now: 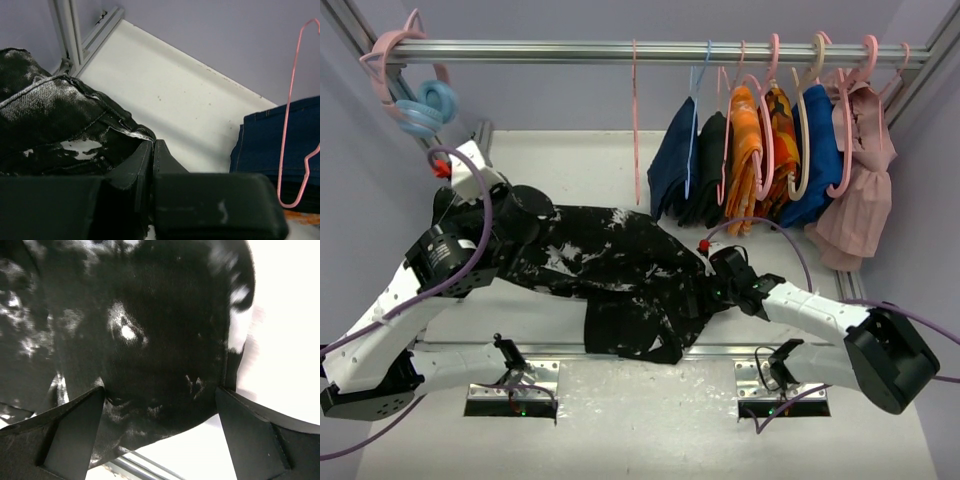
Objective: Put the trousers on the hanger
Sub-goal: Fold the trousers at the center of the board.
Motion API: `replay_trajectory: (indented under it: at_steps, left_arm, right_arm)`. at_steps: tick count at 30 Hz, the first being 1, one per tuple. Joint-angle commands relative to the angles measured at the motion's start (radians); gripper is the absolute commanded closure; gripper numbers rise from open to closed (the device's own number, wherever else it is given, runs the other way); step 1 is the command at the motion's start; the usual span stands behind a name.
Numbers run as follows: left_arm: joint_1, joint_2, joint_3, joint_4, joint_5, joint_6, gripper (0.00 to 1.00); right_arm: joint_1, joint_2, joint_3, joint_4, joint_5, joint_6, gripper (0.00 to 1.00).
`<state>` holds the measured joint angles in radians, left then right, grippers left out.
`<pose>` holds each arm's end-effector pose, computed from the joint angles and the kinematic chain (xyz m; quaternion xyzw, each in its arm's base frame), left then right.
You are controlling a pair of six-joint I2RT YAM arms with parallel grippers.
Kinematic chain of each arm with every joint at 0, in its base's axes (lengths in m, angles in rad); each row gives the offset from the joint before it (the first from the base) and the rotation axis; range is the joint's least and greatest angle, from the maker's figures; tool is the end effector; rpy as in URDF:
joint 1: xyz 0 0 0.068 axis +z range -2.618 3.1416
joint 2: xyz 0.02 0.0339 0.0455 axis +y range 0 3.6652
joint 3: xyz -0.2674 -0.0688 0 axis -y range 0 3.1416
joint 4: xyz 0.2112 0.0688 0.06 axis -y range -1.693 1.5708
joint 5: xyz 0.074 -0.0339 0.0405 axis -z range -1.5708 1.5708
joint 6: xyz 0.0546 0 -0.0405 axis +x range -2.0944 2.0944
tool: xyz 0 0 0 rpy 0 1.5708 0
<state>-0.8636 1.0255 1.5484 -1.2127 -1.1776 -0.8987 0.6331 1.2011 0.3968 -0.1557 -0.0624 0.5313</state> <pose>0.1082 -0.0490 0.4392 -0.2500 0.7480 0.0461 0.6132 0.1486 0.1133 0.1471 -0.0579 0.9516 0.1901 0.2347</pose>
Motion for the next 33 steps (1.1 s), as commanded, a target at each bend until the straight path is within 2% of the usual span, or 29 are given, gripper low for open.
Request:
replay_trajectory:
  at_steps: [1, 3, 5, 7, 10, 13, 17, 19, 24, 28, 29, 32, 33]
  left_arm:
    - [0.008, -0.006, 0.092, 0.250, -0.005, 0.258, 1.00]
    - [0.008, 0.020, 0.155, 0.261, 0.009, 0.300, 1.00]
    - [0.008, 0.043, 0.197, 0.273, 0.034, 0.348, 1.00]
    - [0.008, 0.057, 0.219, 0.294, 0.056, 0.394, 1.00]
    - [0.008, 0.071, 0.239, 0.303, 0.078, 0.419, 1.00]
    - [0.006, 0.075, 0.243, 0.303, 0.092, 0.427, 1.00]
    - [0.007, 0.085, 0.247, 0.308, 0.097, 0.443, 1.00]
    - [0.008, 0.088, 0.257, 0.305, 0.096, 0.452, 1.00]
    - [0.007, 0.110, 0.316, 0.267, 0.085, 0.464, 1.00]
    - [0.007, 0.111, 0.336, 0.245, 0.052, 0.475, 1.00]
    - [0.006, 0.110, 0.339, 0.245, 0.051, 0.475, 1.00]
    - [0.008, 0.101, 0.344, 0.251, 0.047, 0.481, 1.00]
    - [0.008, 0.100, 0.344, 0.254, 0.048, 0.484, 1.00]
  right_arm:
    - [0.023, 0.058, -0.075, 0.124, -0.160, 0.084, 0.03]
    - [0.050, 0.022, -0.076, 0.129, -0.154, 0.109, 0.01]
    - [0.129, -0.040, -0.069, 0.110, -0.081, 0.127, 0.01]
    - [0.250, -0.091, -0.015, 0.020, 0.132, 0.143, 0.01]
    - [0.417, -0.080, 0.106, -0.099, 0.335, 0.182, 0.01]
    - [0.505, -0.007, 0.184, -0.114, 0.448, 0.202, 0.01]
    - [0.659, 0.198, 0.326, -0.111, 0.581, 0.280, 0.01]
    - [0.675, 0.305, 0.393, -0.102, 0.589, 0.304, 0.01]
    - [0.674, 0.581, 0.545, -0.223, 0.614, 0.400, 0.01]
    - [0.673, 0.639, 0.518, -0.234, 0.616, 0.465, 0.01]
    - [0.670, 0.637, 0.501, -0.231, 0.614, 0.468, 0.06]
    - [0.647, 0.614, 0.426, -0.191, 0.574, 0.457, 0.46]
    - [0.636, 0.614, 0.401, -0.174, 0.560, 0.448, 0.47]
